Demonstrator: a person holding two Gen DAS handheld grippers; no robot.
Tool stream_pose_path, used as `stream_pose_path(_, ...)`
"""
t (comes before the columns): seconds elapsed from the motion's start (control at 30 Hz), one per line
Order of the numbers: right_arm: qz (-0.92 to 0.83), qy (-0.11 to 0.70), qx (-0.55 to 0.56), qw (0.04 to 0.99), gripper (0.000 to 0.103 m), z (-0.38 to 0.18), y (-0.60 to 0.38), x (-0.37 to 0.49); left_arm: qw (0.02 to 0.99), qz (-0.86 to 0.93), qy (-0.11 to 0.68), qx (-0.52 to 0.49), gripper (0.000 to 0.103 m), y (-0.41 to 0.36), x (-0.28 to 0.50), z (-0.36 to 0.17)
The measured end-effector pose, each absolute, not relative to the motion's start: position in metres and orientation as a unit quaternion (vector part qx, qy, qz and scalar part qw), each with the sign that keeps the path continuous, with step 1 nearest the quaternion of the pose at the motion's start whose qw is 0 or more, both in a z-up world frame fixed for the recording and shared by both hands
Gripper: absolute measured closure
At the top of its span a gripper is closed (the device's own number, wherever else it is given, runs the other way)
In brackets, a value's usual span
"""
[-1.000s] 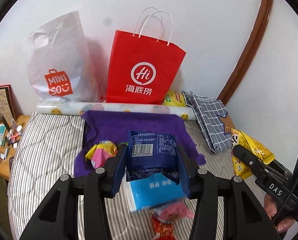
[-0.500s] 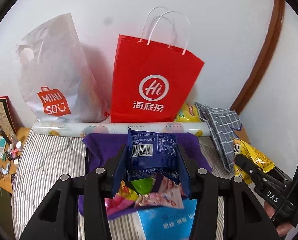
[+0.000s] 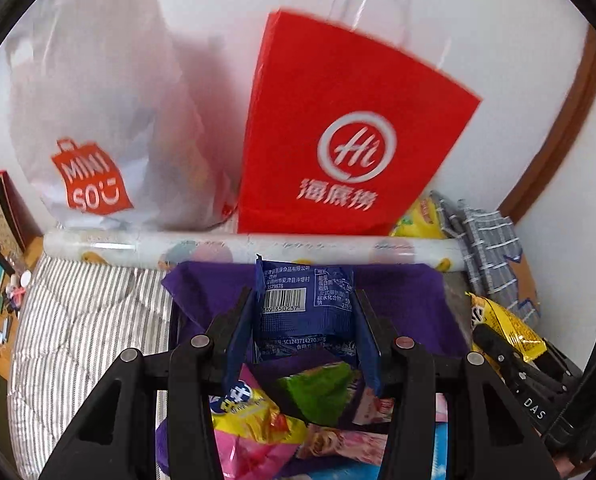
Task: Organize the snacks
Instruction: 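Open the left tool over the towel while the right tool releases the yellow chip bag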
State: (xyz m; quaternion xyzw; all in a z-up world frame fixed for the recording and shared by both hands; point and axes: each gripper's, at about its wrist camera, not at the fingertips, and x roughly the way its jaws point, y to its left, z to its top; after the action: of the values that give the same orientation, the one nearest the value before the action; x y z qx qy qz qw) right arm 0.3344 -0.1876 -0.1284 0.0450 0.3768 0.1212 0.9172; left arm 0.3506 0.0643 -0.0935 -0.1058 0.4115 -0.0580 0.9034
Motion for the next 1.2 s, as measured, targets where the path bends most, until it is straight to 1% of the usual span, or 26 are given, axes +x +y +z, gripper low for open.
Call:
stream_pose_path(0.2, 0.113, 0.396, 0.04, 0.911, 0.054, -0.154, -0.191, 0.338, 0.89, -0.044, 0.443, -0.099, 0.056, 0.063, 0.365, -0.124)
stream_pose_path(0.37, 0.123, 0.399, 0.028, 0.908, 0.053, -0.163, -0.188, 0.338, 0.879, -0.044, 0.465, -0.099, 0.056, 0.056, 0.37, -0.14)
stream_pose_path(0.5, 0.134, 0.395, 0.031, 0.908, 0.053, -0.162, -0.186, 0.336, 0.874, -0.044, 0.473, -0.102, 0.056, 0.052, 0.371, -0.146)
stream_pose_path(0.57, 0.136, 0.395, 0.035, 0.908, 0.05, -0.162, -0.186, 0.337, 0.871, -0.042, 0.478, -0.103, 0.056, 0.051, 0.371, -0.149)
stream_pose_path(0.67, 0.138, 0.395, 0.034, 0.908, 0.048, -0.161, -0.187, 0.337, 0.868, -0.04, 0.484, -0.104, 0.056, 0.049, 0.372, -0.153)
stream_pose_path(0.73, 0.132, 0.392, 0.036, 0.91, 0.046, -0.16, -0.188, 0.337, 0.866, -0.034, 0.489, -0.104, 0.056, 0.05, 0.373, -0.154)
stream_pose_path(0.9, 0.132, 0.393, 0.05, 0.909, 0.046, -0.158, -0.19, 0.337, 0.858, -0.033, 0.501, -0.113, 0.056, 0.051, 0.376, -0.16)
stream_pose_path(1.03, 0.134, 0.385, 0.038, 0.912, 0.046, -0.154, -0.185, 0.334, 0.855, -0.03, 0.506, -0.113, 0.055, 0.051, 0.376, -0.162)
stream_pose_path(1.2, 0.142, 0.384, 0.049, 0.911, 0.046, -0.148, -0.188, 0.331, 0.848, -0.027, 0.514, -0.125, 0.052, 0.052, 0.379, -0.163)
